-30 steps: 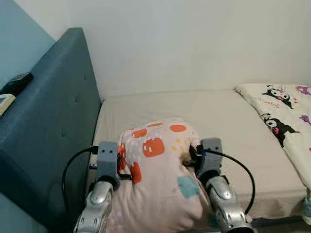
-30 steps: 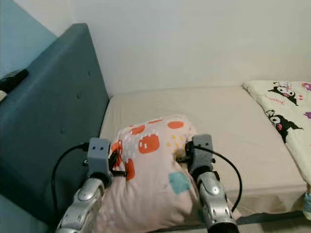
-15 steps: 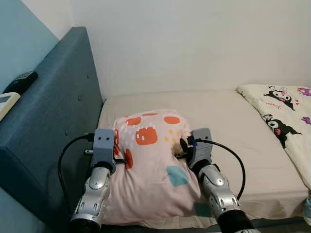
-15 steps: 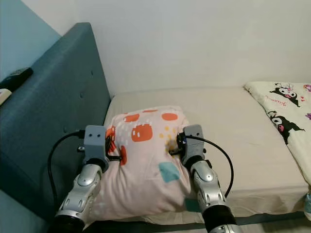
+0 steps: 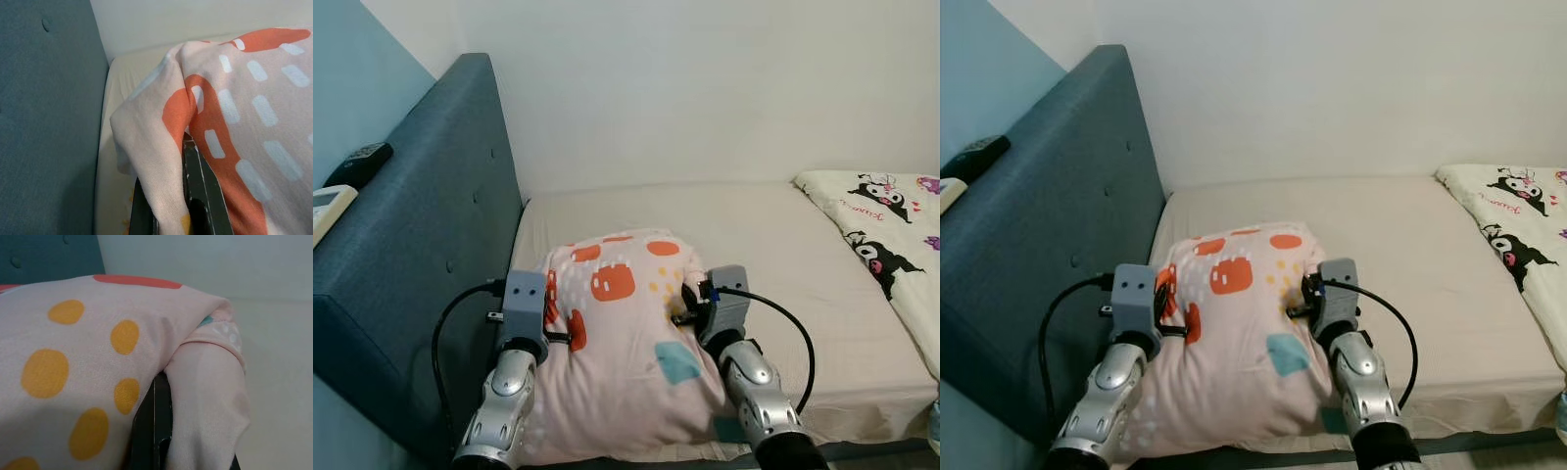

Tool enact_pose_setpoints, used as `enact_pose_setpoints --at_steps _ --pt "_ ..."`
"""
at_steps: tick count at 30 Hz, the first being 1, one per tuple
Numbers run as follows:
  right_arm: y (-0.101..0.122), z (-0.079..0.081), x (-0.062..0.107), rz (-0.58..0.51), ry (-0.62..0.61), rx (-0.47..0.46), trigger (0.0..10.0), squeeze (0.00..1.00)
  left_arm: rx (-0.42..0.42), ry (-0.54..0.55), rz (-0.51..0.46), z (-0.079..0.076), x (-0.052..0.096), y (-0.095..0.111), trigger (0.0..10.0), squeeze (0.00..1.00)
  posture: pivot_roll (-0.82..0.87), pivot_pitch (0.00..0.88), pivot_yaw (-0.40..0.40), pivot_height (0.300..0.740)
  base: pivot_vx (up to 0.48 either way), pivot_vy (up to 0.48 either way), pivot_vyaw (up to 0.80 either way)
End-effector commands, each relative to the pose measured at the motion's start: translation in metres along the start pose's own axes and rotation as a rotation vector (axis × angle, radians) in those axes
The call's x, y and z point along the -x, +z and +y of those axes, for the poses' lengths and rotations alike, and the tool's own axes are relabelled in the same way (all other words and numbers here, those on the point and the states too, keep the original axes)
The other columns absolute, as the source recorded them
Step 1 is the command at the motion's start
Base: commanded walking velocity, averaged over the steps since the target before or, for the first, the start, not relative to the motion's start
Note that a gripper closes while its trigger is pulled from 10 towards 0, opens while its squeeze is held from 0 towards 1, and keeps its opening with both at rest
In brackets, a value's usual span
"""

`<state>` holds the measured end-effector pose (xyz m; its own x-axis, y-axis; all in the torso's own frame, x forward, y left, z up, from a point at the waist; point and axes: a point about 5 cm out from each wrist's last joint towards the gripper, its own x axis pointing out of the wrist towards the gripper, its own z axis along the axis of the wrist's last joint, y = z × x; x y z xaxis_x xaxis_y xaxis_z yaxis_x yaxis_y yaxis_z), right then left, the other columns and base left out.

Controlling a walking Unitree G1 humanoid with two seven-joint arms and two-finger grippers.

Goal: Clean up the room

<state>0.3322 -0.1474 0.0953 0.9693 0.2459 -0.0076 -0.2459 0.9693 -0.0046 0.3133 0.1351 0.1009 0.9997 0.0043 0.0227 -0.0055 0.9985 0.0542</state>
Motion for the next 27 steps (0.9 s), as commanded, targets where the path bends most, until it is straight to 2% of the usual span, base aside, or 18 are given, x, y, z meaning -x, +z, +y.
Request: enact_pose_setpoints --at_steps 1,5,12,27 --pt "0.01 0.0017 -0.0012 -0.063 -0.001 0.032 10.0 0.0 0.002 -0.018 -0.079 -0.0036 0.0003 0.0124 10.0 0.0 -0.01 0.089 -0.006 0.74 0.0 0.0 0.0" --pt "0.014 0.003 -0.0019 -0.09 0.0 0.092 10.0 0.0 0.001 -0.018 -0.08 -0.0044 -0.0005 0.0128 10.0 0.0 -0.01 0.09 -0.006 0.74 0.0 0.0 0.8" --pt "0.0168 -0.0005 -0.0034 -0.1 -0.02 0.089 10.0 0.0 0.022 -0.027 -0.077 -0.0066 -0.0015 0.014 10.0 0.0 0.0 0.091 -0.004 0.74 0.0 0.0 0.8" --pt "0.0172 -0.0037 -0.0024 -0.112 -0.04 0.092 10.0 0.0 -0.002 -0.049 -0.071 -0.0083 -0.0005 0.0128 10.0 0.0 0.0 0.083 0.0 0.74 0.0 0.0 0.8"
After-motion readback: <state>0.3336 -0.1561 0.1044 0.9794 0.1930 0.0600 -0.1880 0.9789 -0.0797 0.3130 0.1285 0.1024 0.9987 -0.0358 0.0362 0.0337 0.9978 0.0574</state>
